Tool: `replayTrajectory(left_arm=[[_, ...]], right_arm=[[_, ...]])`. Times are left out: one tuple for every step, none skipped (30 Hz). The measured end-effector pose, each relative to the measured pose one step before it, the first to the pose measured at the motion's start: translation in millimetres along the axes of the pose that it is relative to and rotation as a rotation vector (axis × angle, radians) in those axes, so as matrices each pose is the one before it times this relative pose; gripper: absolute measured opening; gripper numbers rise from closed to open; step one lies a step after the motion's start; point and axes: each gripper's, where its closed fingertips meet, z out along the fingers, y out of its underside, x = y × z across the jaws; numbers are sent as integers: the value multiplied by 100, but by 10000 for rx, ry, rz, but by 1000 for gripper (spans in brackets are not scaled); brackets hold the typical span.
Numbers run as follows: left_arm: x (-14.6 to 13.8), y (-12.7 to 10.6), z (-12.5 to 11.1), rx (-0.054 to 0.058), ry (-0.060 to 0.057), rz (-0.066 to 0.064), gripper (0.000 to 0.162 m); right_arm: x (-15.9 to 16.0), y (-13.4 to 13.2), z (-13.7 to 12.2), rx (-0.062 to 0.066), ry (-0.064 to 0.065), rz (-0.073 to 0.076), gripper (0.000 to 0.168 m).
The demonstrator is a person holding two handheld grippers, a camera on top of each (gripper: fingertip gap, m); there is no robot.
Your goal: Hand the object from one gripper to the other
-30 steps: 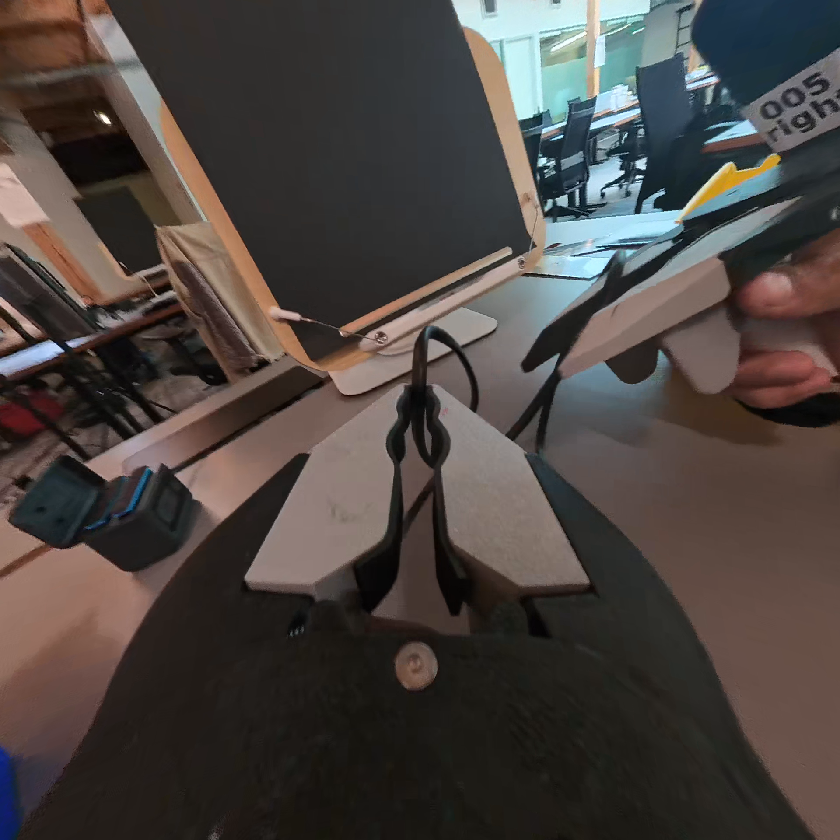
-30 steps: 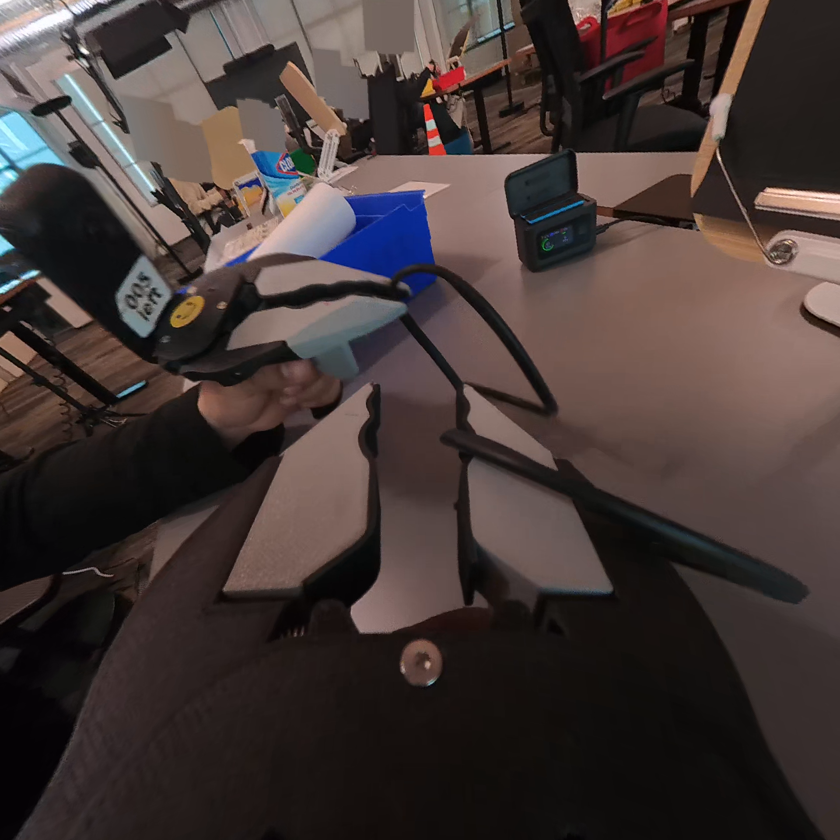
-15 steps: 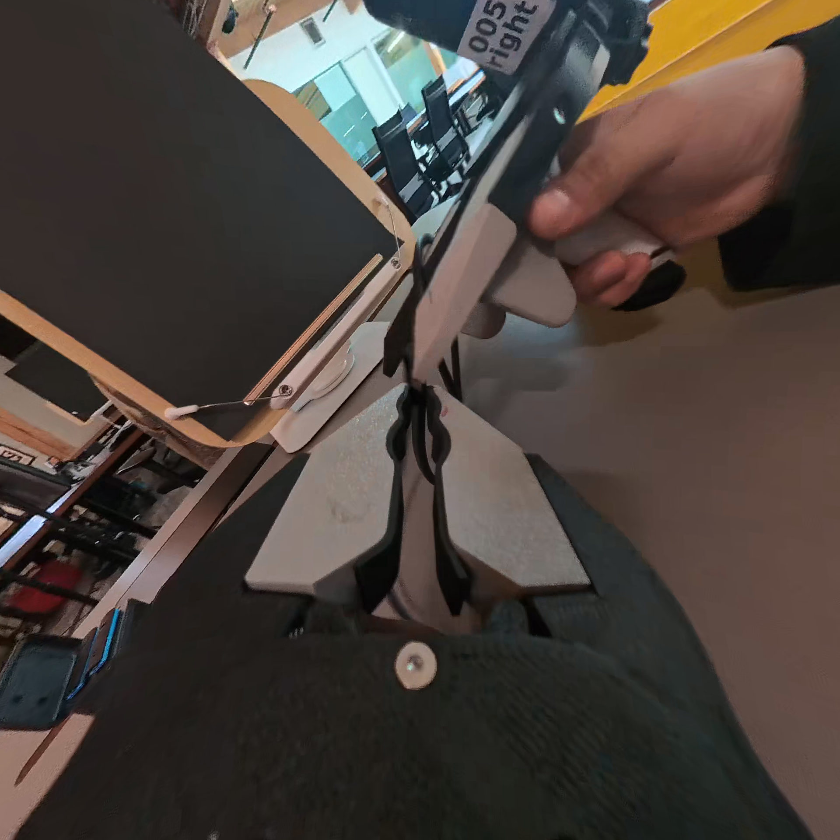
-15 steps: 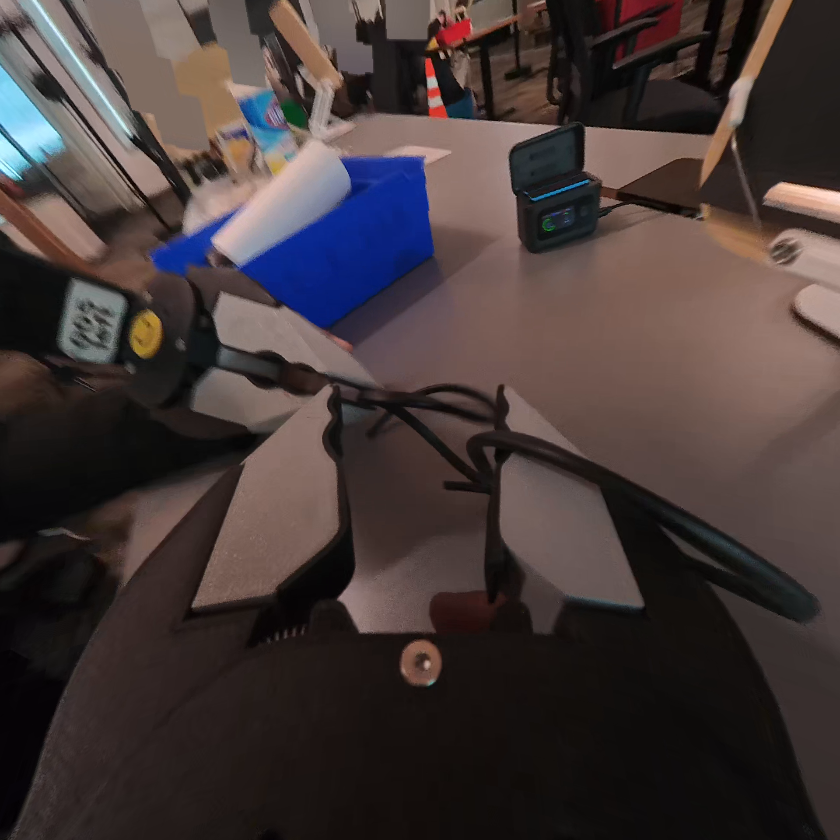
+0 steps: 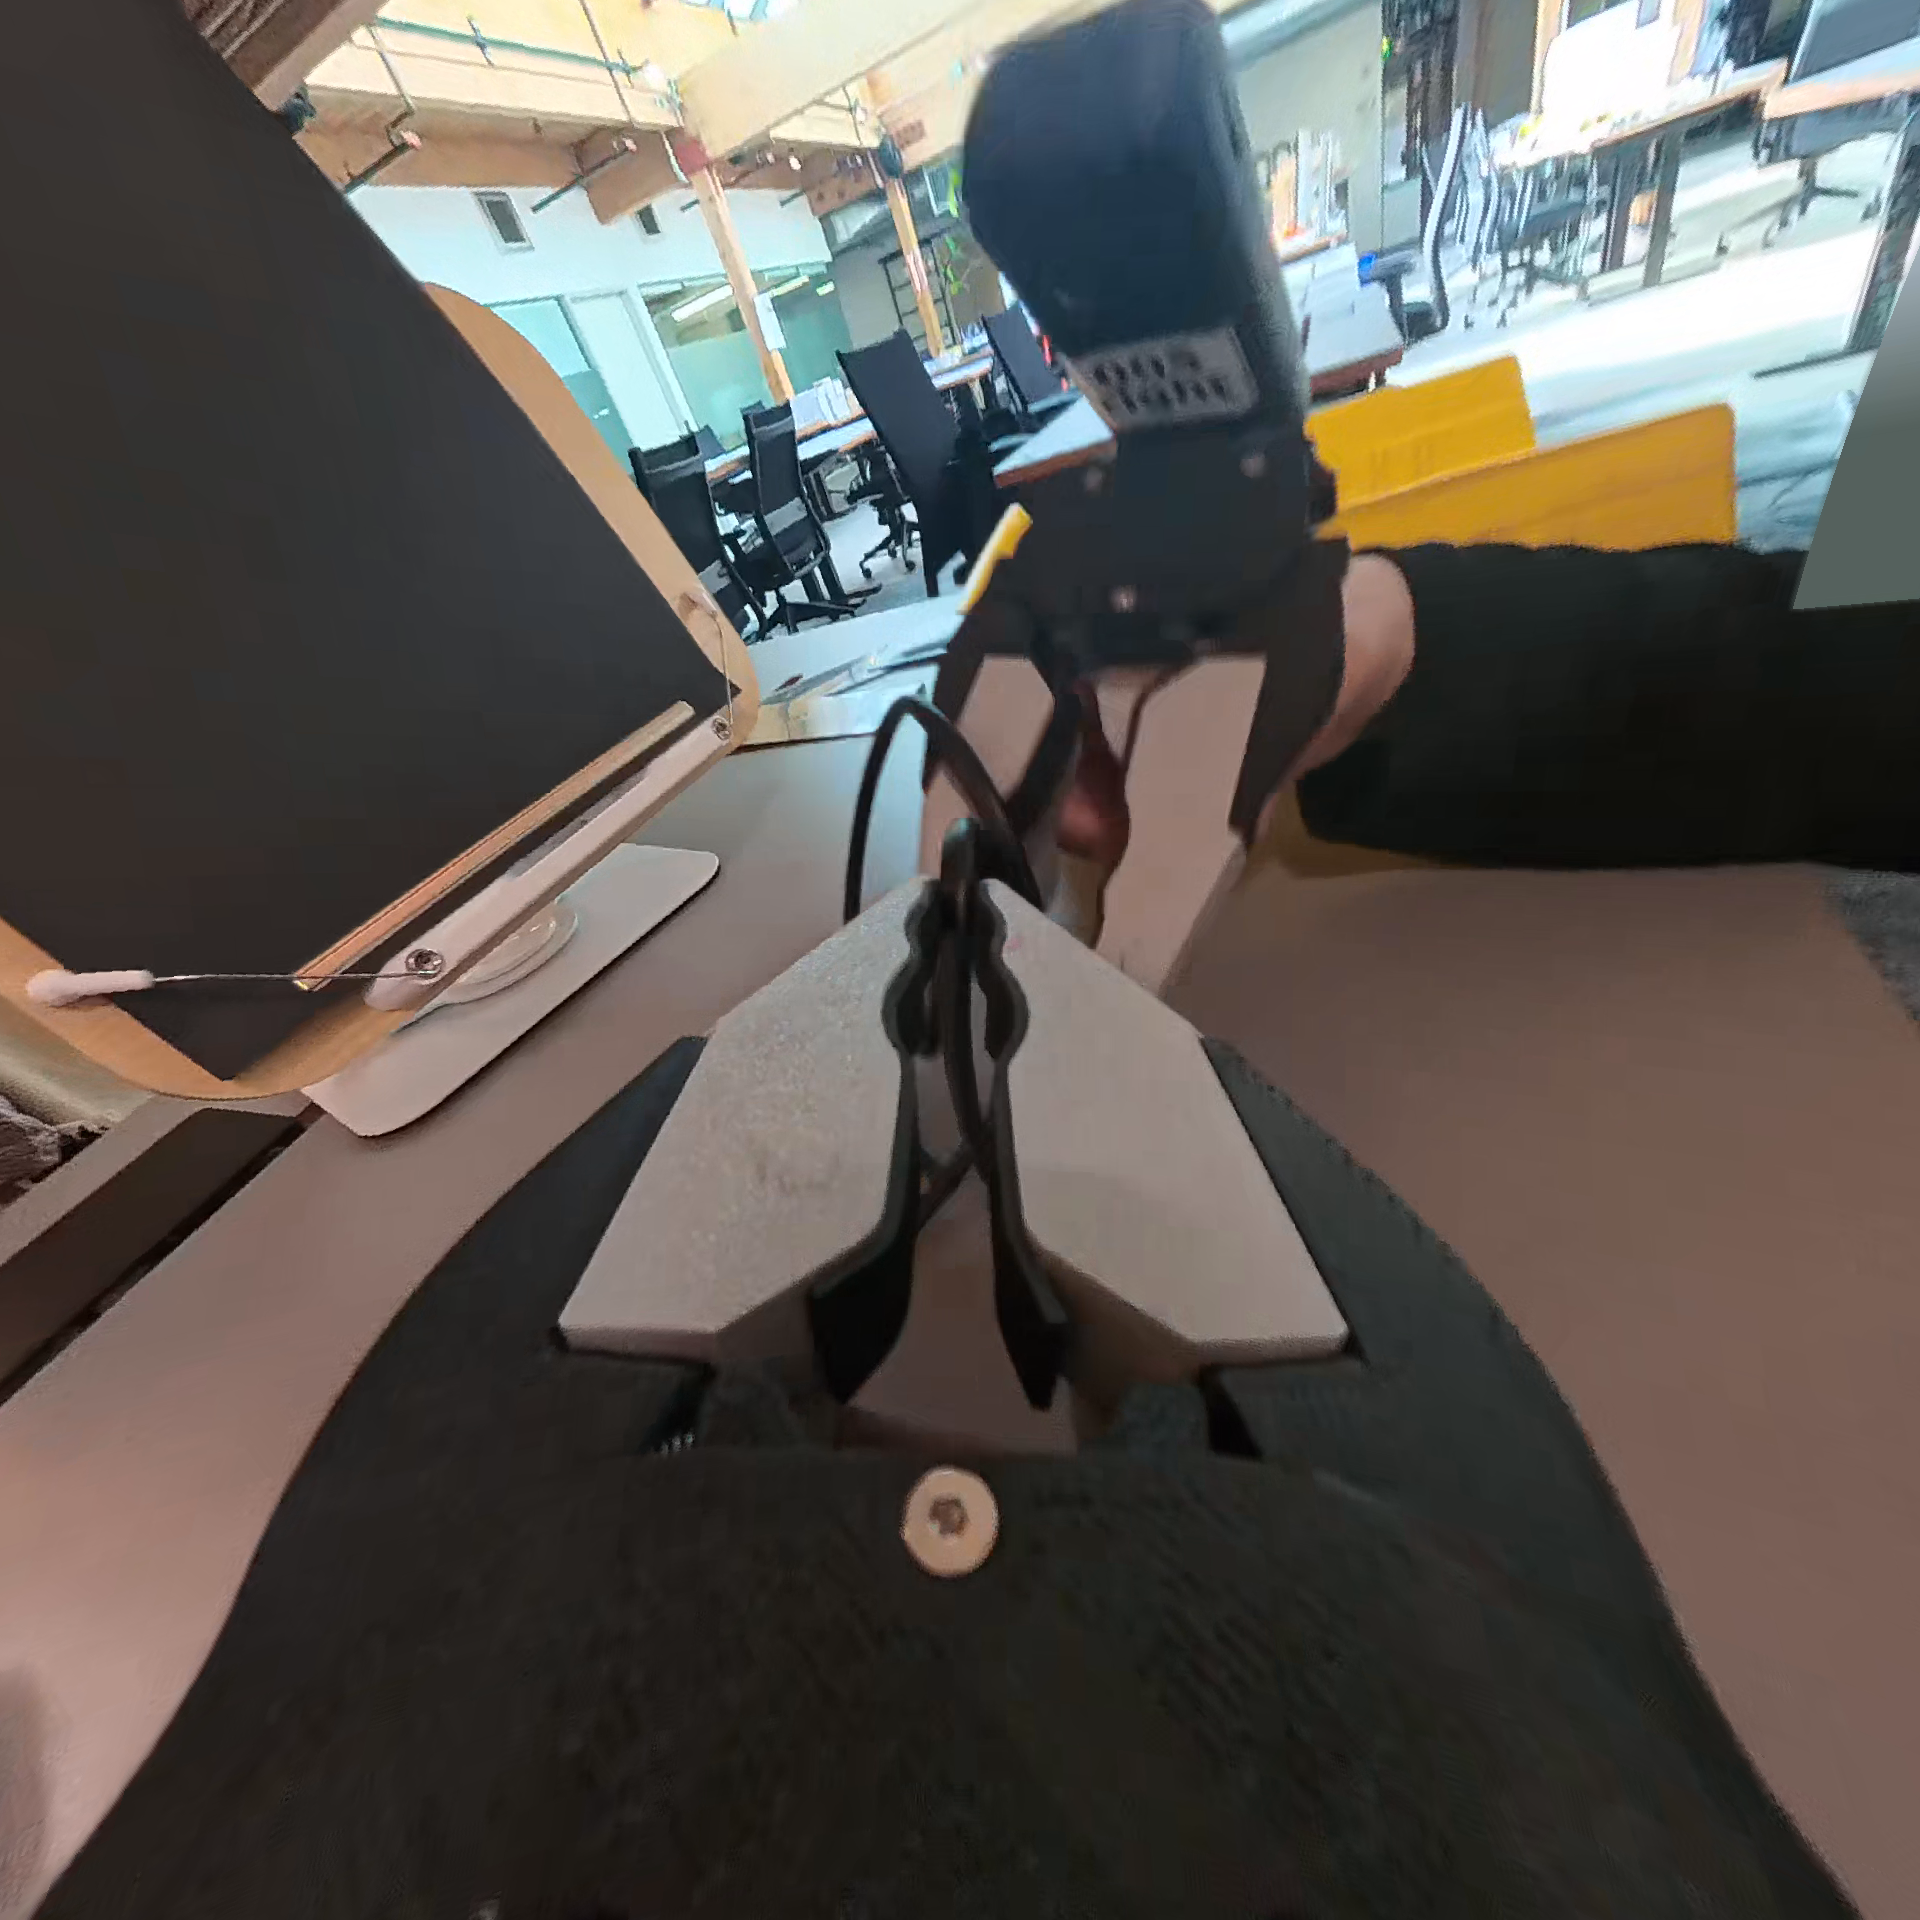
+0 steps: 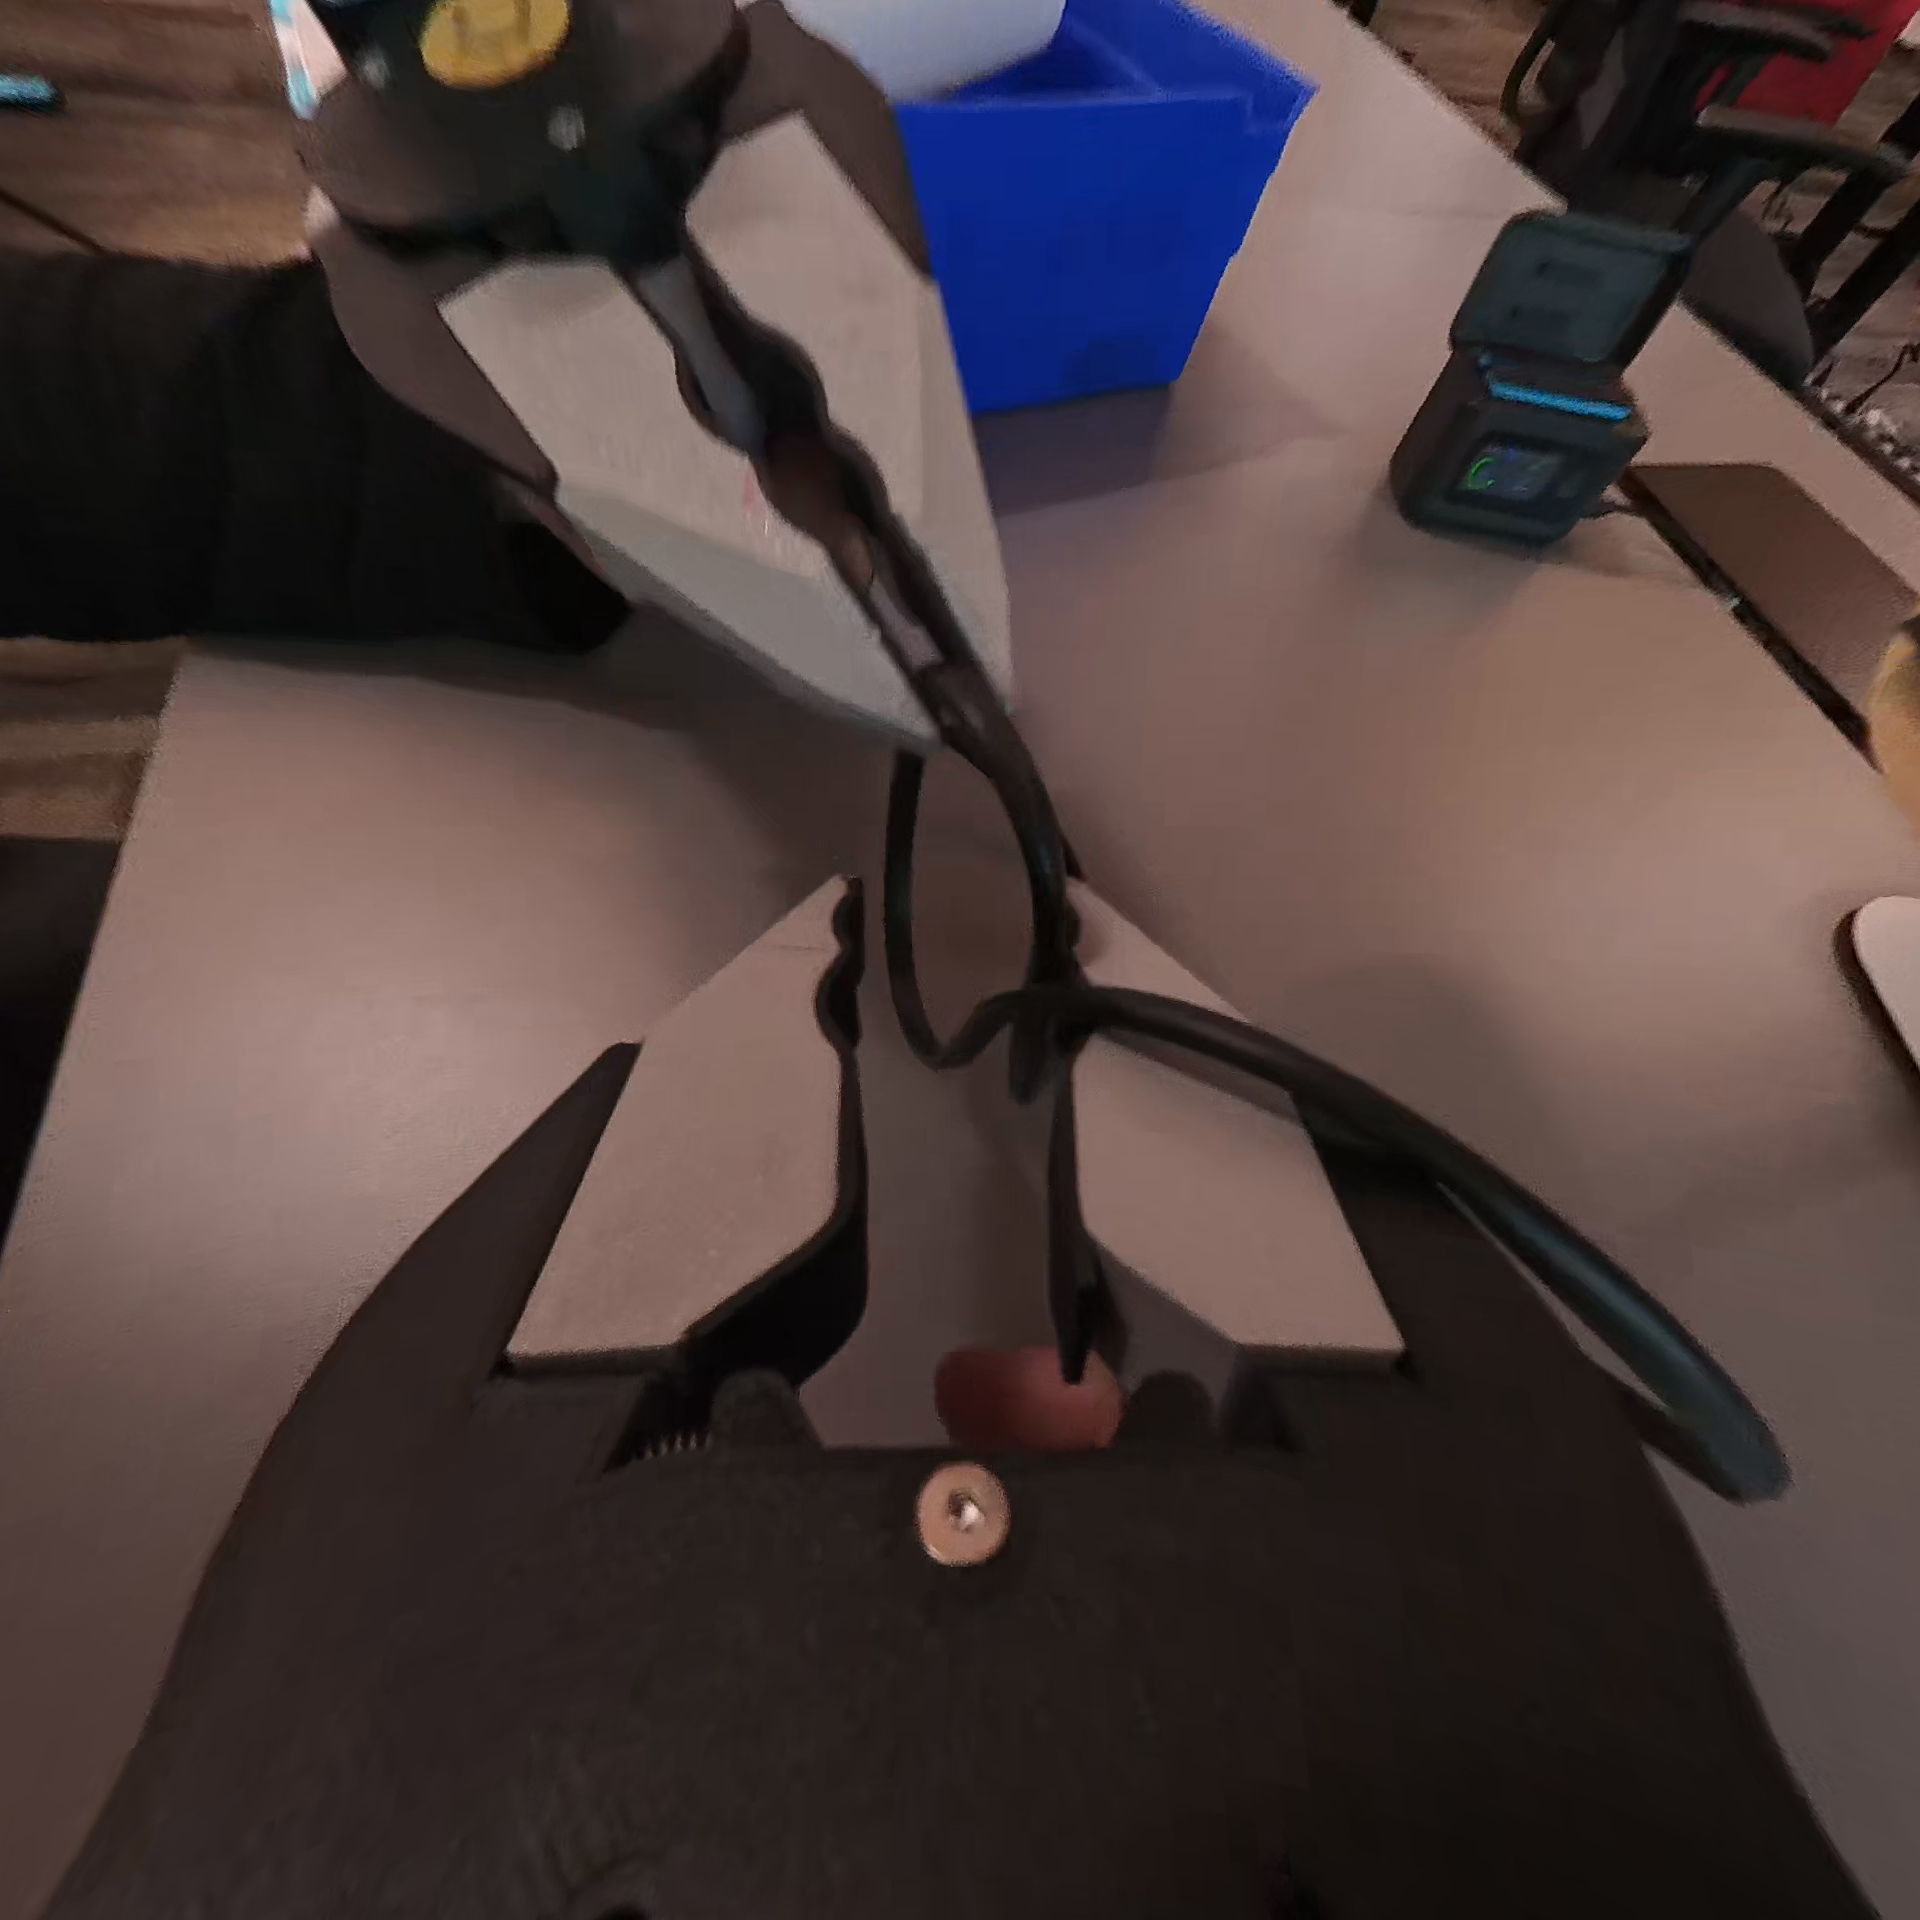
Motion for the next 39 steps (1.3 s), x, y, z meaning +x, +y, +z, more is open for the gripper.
replayTrajectory(left_arm=[[-119,-292,-32,188,12,-272,3],[-75,-228,-55,155,61,-287,3],[-190,-105,-48,80,-20,-210,3],[-344,3,-49,32,-152,-96,3],[-345,103,-46,-40,-165,-7,3],[-381,154,-32,-82,-197,18,4],[-319,150,-41,-79,-169,-12,4],[-317,116,-41,-47,-156,-111,6],[-161,140,-62,-80,-5,-193,14],[-263,142,-77,-124,-21,-215,22],[-349,53,-116,-53,-77,-238,28],[-240,56,-114,-27,-11,-247,32],[-292,203,-29,-106,-77,-199,34],[-360,435,79,-229,-163,-120,37],[-222,634,212,-333,-110,-59,38],[42,747,311,-379,15,-16,39],[361,755,372,-379,168,32,43],[515,656,438,-330,197,109,46],[577,472,456,-231,155,205,47],[589,281,474,-121,106,228,48],[685,177,468,-85,155,216,48],[641,91,405,-139,160,238,47],[368,-141,285,8,15,162,47],[88,-345,160,151,-128,102,46],[32,-380,91,194,-131,94,44],[-89,-326,78,156,-186,95,43],[-98,-234,82,111,-175,77,43],[251,-115,93,60,46,51,43],[464,-14,140,-8,180,36,43],[424,53,196,-66,141,86,43],[277,23,162,-71,23,166,41],[102,-58,64,12,-85,278,25],[-179,-79,-67,14,-195,356,3],[-582,6,-124,-70,-336,220,3],[-989,66,-214,-81,-454,-20,3],[-1174,-179,-351,114,-483,-195,3],[-1245,-412,-461,261,-473,-303,3],[-1161,-521,-490,298,-392,-307,3],[-997,-574,-472,303,-324,-237,3]], right_arm=[[1,427,379,-289,93,-86,20],[106,297,250,-209,138,-96,9],[109,1,109,-18,86,40,6],[106,-167,-51,82,6,147,5],[207,-204,-200,122,12,205,5],[281,-229,-284,149,27,229,4],[300,-262,-322,178,33,232,4],[371,-257,-335,177,80,233,4],[528,-222,-315,167,156,250,4],[546,-243,-291,187,134,333,4],[555,-274,-289,214,100,430,4],[577,-317,-272,250,96,483,4],[529,-343,-265,268,60,476,4],[307,-382,-273,292,-40,399,4],[178,-461,-278,315,-74,323,4],[19,-535,-275,346,-130,270,3],[-313,-659,-259,397,-299,255,3],[-592,-730,-220,426,-428,255,3],[-640,-702,-174,412,-438,259,3],[-622,-570,-78,344,-412,254,3],[-582,-420,-5,264,-391,237,4],[-407,-289,40,195,-270,183,4],[-251,-144,65,113,-169,119,4],[-209,-59,77,55,-140,106,4],[-207,-61,63,68,-145,112,3],[-285,-139,66,107,-190,130,4],[-399,-163,58,120,-263,155,3],[-362,-199,60,142,-241,156,3],[-229,-228,32,160,-154,133,3],[-135,-165,52,127,-102,101,4],[-84,-36,83,54,-53,50,3],[-35,107,88,-38,-6,-1,3],[3,176,76,-107,31,-51,3],[4,104,-7,-90,53,-108,3],[50,-76,-127,-8,85,-123,3],[185,-154,-240,14,145,-101,3],[427,-81,-299,-24,258,-80,3],[709,191,-245,-168,416,-92,4],[874,484,-103,-307,492,-87,4]])
